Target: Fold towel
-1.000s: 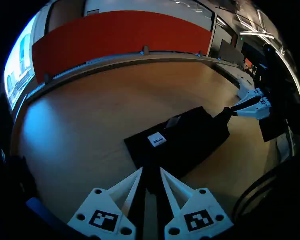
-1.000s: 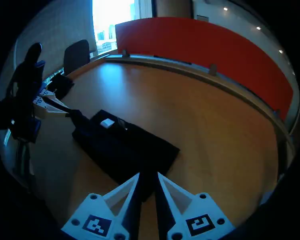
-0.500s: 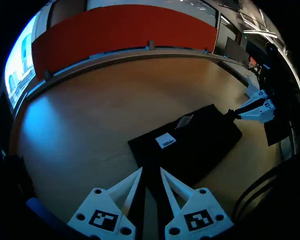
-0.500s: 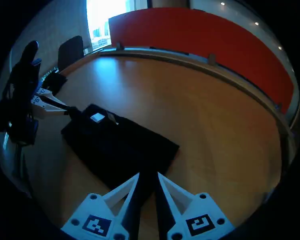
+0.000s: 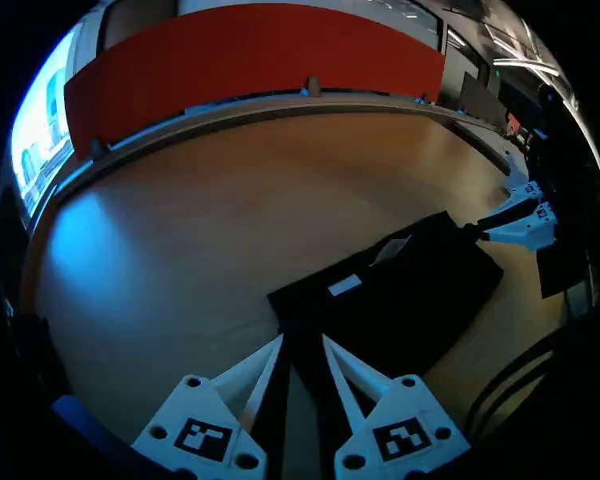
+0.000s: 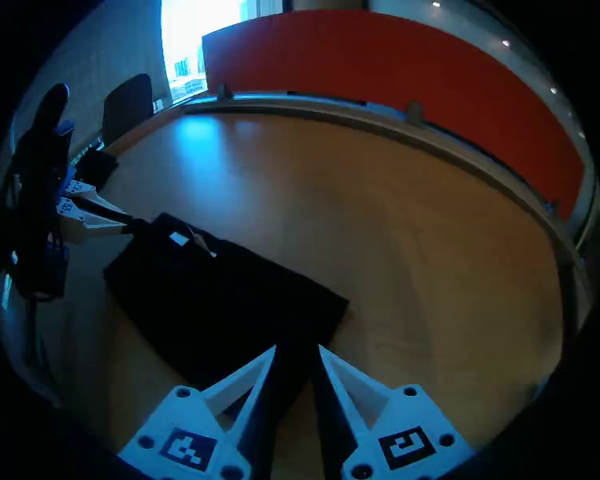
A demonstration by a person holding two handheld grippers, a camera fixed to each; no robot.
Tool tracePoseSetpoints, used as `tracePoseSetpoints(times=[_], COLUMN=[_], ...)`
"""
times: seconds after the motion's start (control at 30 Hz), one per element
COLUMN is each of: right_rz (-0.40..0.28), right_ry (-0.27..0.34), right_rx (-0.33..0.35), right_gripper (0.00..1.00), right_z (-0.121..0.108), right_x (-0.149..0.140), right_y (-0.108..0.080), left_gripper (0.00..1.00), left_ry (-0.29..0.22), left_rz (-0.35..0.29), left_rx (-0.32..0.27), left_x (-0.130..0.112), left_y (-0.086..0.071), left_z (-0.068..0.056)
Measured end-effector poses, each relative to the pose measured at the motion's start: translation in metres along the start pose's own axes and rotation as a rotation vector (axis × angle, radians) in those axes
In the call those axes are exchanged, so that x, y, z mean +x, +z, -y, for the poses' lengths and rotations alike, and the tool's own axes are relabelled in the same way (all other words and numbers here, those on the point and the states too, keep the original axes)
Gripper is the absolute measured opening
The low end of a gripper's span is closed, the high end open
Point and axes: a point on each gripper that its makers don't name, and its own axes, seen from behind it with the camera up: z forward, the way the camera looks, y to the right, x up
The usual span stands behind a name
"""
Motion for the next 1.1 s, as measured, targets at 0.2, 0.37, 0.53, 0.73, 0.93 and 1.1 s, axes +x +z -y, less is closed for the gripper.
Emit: tracePoseSetpoints(times=[0.2, 0.37, 0.53, 0.73, 0.93, 1.1], right_rz=[-0.015, -0.024, -0.026, -0.03, -0.029, -0.028], right_ry=[-0.004, -0.021, -0.025, -0.024, -0.032, -0.042], right_rx=[-0.012, -0.041, -0.058, -0.068, -0.068, -0.071], right_gripper=[0.39, 0.74, 0.81, 0.83, 0.96, 0.97], right_z=[-0.003, -0.009, -0.012, -0.014, -0.014, -0.013], right_x=[0.004, 0.005, 0.006, 0.007, 0.005, 0.005], right_y=[-0.001, -0.004, -0.004, -0.005, -0.005, -0.006], left_gripper=[0.33, 0.38, 0.43, 0.48, 0.88, 1.0], left_ry=[0.001, 0.004, 0.008, 0.009, 0.007, 0.004], left_rz=[0.0, -0.002, -0.001, -0.002, -0.002, -0.008], left_rx=[0.026, 0.037, 0.047, 0.057, 0.05, 0.056], left_x=[0.002, 0.001, -0.001, -0.001, -0.001, -0.001], left_y=[-0.002, -0.005, -0.007, -0.007, -0.008, -0.009], left_z=[0.007, 0.011, 0.014, 0.017, 0.016, 0.016])
